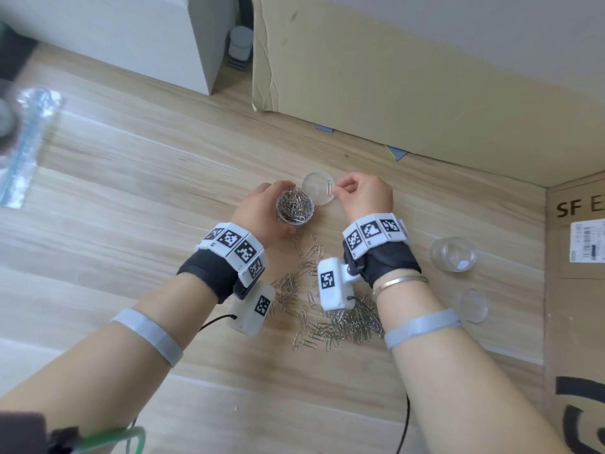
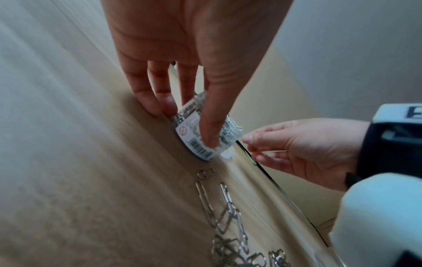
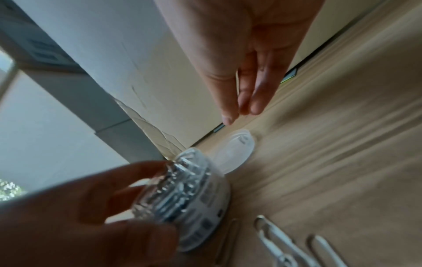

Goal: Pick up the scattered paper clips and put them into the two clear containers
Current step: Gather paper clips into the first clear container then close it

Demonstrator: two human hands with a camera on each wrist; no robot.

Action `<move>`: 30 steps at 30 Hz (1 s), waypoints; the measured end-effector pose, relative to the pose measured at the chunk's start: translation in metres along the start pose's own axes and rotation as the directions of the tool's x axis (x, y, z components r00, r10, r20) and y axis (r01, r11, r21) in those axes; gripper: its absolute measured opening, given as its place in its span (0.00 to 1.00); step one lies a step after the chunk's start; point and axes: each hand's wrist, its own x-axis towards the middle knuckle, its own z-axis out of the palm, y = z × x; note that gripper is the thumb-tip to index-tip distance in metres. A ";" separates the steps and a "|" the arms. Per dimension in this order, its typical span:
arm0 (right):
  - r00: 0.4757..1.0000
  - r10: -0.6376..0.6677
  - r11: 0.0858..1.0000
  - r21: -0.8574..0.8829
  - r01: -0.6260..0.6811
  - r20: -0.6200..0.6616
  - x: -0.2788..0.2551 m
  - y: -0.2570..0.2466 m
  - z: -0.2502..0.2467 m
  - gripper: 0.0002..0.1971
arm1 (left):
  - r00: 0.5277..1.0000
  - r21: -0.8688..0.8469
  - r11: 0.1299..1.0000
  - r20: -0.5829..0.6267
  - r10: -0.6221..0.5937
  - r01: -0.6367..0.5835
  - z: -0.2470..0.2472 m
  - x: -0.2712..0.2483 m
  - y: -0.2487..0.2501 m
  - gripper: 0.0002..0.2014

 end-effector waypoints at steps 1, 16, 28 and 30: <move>1.000 0.012 1.000 -0.026 -0.012 0.005 0.003 0.000 0.001 0.04 | 1.000 -0.002 1.000 0.001 0.000 0.000 0.000 0.001 0.000 0.38; 0.985 -0.122 0.933 -0.324 0.156 0.125 0.019 -0.004 0.014 0.07 | 1.000 0.000 1.000 0.018 0.010 -0.010 -0.002 0.007 -0.001 0.38; 0.977 -0.140 0.874 -0.445 0.197 0.158 0.016 -0.010 0.015 0.10 | 1.000 0.014 1.000 0.016 0.015 -0.015 -0.002 0.009 -0.003 0.38; 0.972 -0.152 0.862 -0.457 0.220 0.181 0.015 -0.012 0.015 0.10 | 1.000 0.017 1.000 0.016 0.014 -0.014 -0.002 0.008 -0.004 0.38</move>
